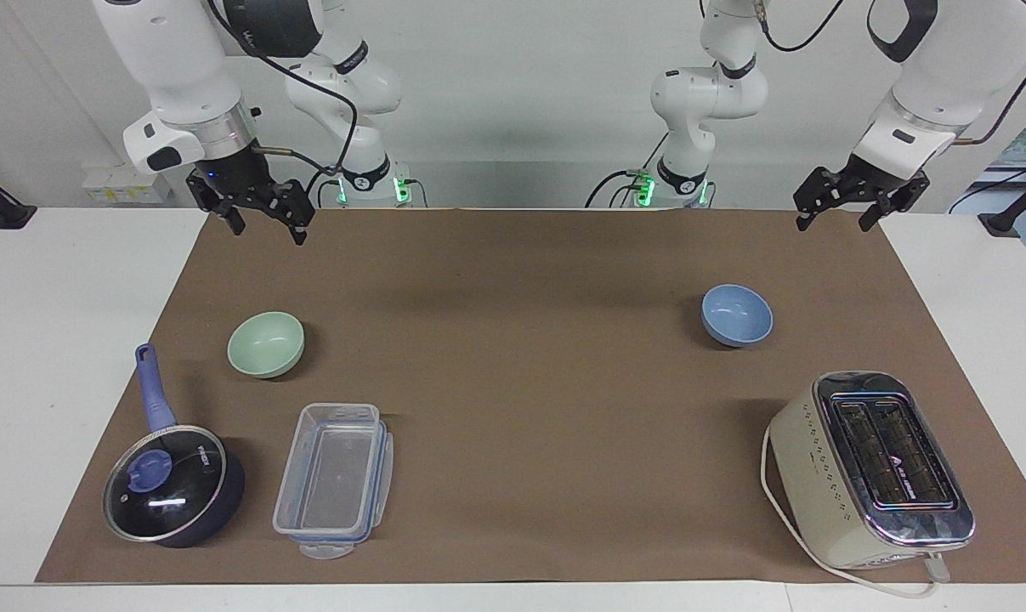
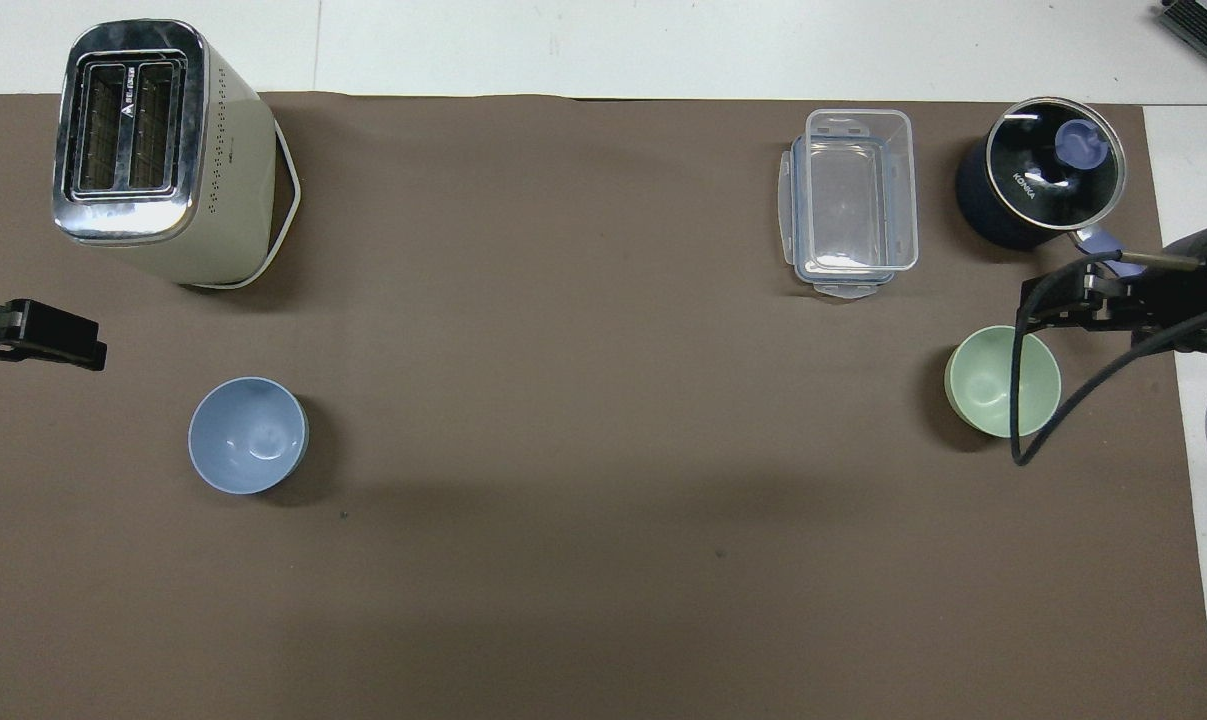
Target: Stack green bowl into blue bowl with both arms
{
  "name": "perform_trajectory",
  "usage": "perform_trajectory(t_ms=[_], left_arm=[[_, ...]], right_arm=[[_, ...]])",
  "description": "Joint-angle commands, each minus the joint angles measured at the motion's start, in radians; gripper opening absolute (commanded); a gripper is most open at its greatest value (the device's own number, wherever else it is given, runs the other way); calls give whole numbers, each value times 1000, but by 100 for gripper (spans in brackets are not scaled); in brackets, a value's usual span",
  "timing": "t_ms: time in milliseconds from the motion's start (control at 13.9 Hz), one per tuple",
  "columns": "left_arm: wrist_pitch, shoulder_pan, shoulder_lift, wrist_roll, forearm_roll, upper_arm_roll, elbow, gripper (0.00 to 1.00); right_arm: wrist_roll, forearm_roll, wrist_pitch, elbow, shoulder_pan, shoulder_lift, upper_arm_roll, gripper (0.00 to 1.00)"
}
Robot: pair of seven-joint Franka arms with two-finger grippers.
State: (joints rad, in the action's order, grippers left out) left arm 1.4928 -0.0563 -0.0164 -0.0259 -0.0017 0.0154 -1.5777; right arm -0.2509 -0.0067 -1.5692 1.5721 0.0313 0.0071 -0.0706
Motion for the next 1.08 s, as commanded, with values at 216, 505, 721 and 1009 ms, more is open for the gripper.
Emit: perform_trajectory(t_ms=[216, 505, 721, 1009], left_arm=[[64, 30, -33, -11, 8, 0, -100, 100], [141, 84, -42, -70, 8, 1, -179, 100], [237, 130, -56, -152, 8, 0, -278, 100], [395, 139, -63, -177, -34, 0, -422, 100]], right_arm=[[-13, -3, 0, 19, 9, -16, -5, 100], [-11, -2, 0, 19, 10, -16, -3, 100], [-11, -2, 0, 19, 10, -16, -5, 100], [-11, -2, 1, 19, 10, -16, -3, 100]])
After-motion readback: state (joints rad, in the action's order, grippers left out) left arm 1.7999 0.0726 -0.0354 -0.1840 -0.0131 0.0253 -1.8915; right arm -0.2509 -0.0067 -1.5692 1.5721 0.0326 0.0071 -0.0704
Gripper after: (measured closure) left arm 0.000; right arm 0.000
